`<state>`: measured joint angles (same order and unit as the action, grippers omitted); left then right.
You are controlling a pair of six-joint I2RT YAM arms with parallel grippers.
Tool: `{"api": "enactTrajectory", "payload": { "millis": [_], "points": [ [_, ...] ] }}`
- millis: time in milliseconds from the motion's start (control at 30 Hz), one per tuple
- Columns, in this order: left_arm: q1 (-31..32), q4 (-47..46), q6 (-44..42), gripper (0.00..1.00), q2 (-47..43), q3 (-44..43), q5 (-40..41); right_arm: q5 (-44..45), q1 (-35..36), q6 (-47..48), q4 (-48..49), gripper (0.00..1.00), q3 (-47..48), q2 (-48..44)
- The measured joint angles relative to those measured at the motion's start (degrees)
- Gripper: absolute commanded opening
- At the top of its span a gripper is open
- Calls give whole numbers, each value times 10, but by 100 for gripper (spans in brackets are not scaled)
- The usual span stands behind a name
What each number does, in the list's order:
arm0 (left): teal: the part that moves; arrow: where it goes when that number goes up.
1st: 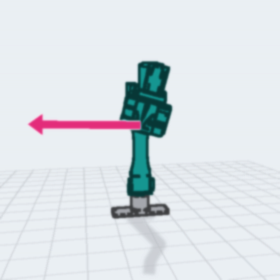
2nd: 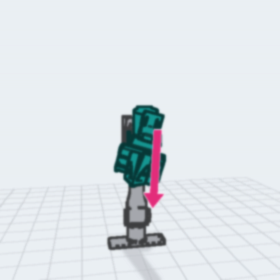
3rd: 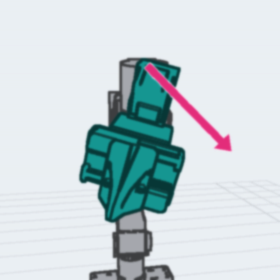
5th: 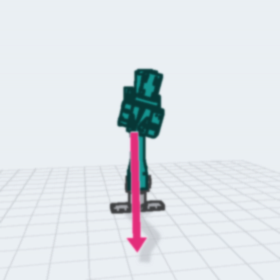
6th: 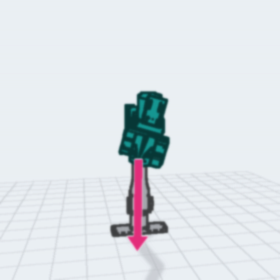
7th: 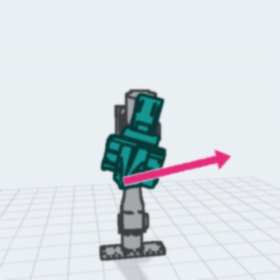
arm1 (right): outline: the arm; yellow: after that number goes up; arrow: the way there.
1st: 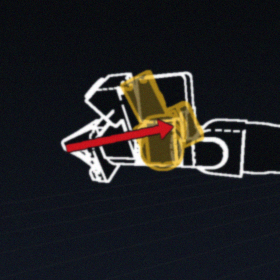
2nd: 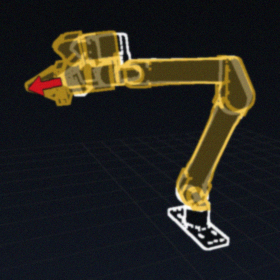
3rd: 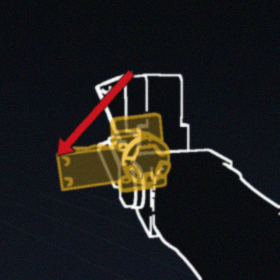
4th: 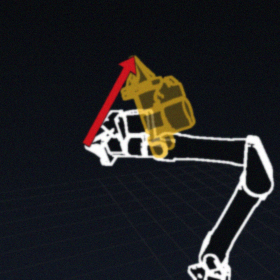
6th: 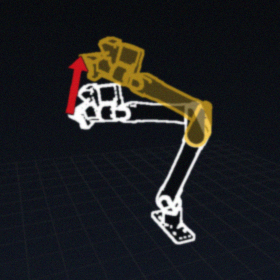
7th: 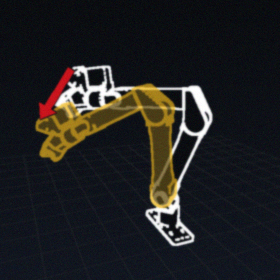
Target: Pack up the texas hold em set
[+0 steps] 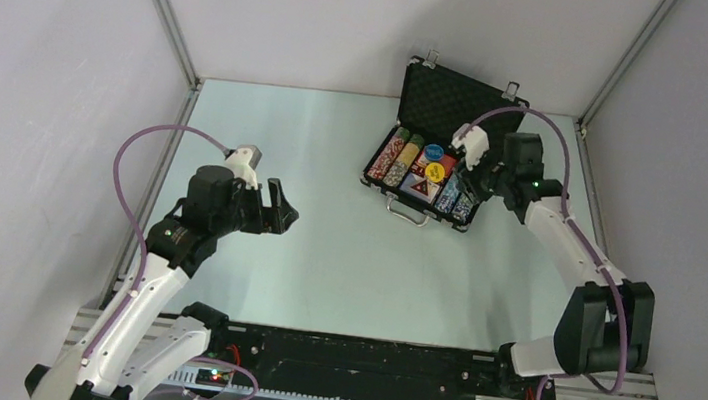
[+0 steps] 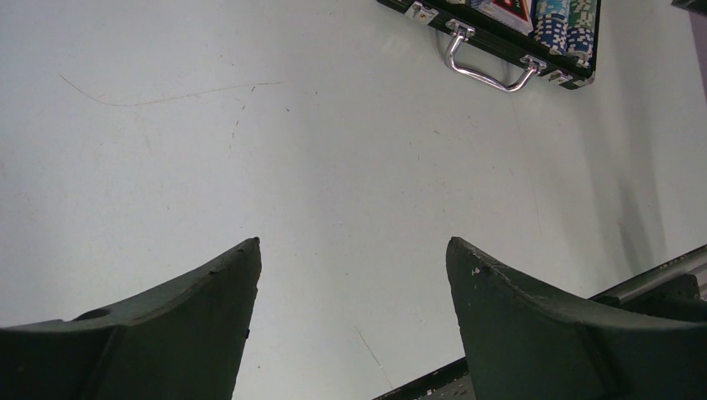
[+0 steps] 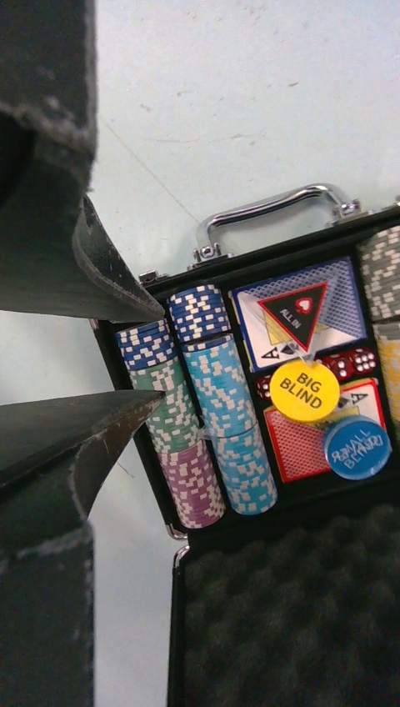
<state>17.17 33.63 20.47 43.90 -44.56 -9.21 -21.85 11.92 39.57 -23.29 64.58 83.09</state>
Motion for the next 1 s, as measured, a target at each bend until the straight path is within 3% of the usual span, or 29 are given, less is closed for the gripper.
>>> {"api": "enactTrajectory", "payload": {
  "millis": [267, 367, 467, 567, 767, 1000],
  "points": [
    [0, 0, 0, 86, 3, 0, 0, -33, -30, -129, 134, 51, -68, -91],
    [0, 0, 0, 87, 3, 0, 0, -47, -37, -196, 198, 67, -80, -126],
    [0, 0, 0, 86, 3, 0, 0, -44, -45, -277, 270, 76, -80, -145],
    [0, 0, 0, 87, 3, 0, 0, -31, -51, -365, 328, 97, -80, -152],
    [0, 0, 0, 87, 3, 0, 0, 16, -48, -490, 342, 99, -58, -150],
    [0, 0, 0, 87, 3, 0, 0, 121, 9, -509, 237, 99, 82, -101]
  ]
}}
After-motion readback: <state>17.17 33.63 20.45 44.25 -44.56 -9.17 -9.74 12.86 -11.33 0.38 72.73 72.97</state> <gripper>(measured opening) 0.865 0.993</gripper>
